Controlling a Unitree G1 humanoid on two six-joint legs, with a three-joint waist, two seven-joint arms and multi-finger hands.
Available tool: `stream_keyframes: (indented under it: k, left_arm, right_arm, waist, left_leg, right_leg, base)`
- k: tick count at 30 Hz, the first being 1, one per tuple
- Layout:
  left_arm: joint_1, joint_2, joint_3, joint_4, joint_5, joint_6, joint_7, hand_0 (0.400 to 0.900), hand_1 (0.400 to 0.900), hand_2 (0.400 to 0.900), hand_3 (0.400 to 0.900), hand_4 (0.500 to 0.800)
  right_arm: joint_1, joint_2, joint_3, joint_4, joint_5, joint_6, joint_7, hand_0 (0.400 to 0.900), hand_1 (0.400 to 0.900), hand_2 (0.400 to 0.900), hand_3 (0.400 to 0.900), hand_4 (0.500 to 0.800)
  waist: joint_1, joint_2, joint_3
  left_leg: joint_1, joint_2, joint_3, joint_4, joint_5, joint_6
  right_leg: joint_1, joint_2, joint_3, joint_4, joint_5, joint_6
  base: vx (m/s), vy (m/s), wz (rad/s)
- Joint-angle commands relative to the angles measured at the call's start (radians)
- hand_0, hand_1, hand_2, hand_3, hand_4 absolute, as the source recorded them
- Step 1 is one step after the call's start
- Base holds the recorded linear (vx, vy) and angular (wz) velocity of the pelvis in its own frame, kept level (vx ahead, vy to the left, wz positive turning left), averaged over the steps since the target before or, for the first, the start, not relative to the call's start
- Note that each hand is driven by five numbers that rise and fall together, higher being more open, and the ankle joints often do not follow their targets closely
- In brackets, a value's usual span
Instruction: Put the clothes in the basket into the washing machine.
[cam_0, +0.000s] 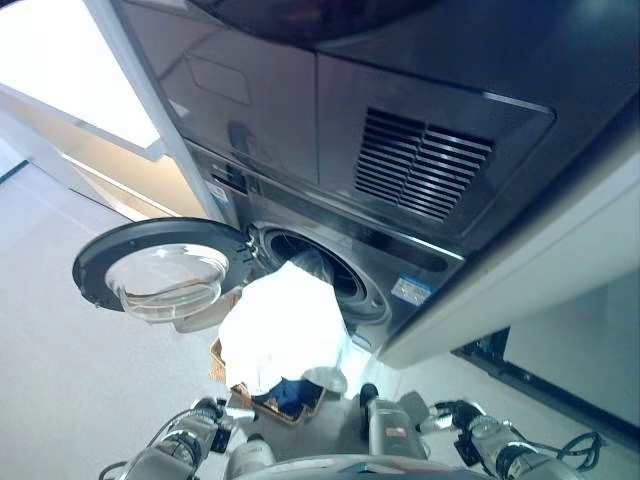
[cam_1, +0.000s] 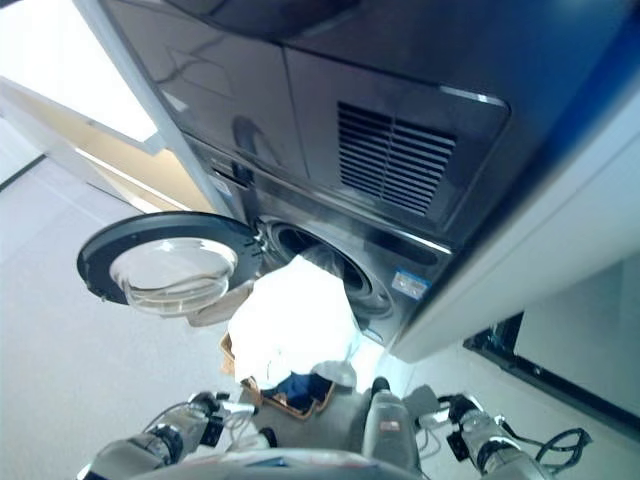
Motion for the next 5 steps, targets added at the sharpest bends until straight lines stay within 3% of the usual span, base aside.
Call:
stream_keyframes:
  k: [1,5]
  left_arm:
    - [0.026,0.056,0.016,0.057,0.104,0.028,-0.002,0.9,0.9,0.9,0.9,0.8]
    - [0.06,0.05,0.03,0.069,0.171,0.014,0.01,0.9,0.9,0.9,0.9,0.8]
  right_arm:
    - [-0.023,0.025,-0.029,0.044,0.069,0.028,-0.006,0.9,0.9,0.9,0.9,0.8]
    - [0.003,0.053,-0.075,0.081,0.105,0.043,-0.014,0.9,0.9,0.9,0.9,0.8]
  waist:
    - [0.015,-0.05,0.008]
    - [0.022,-0.037,-0.017]
  left_leg:
    - [-0.014,-0.1,0.009,-0.058,0.027,0.082]
    - [0.039,-0.121,0.005,-0.154,0.054,0.094]
  right_leg:
    - [0.192,-0.058,0.015,-0.237,0.075,0.07]
    - [0.229,-0.044,0.011,-0.289,0.097,0.077]
  base:
    - [0.1,0.018,0.14]
    - [0.06,0.025,0.11]
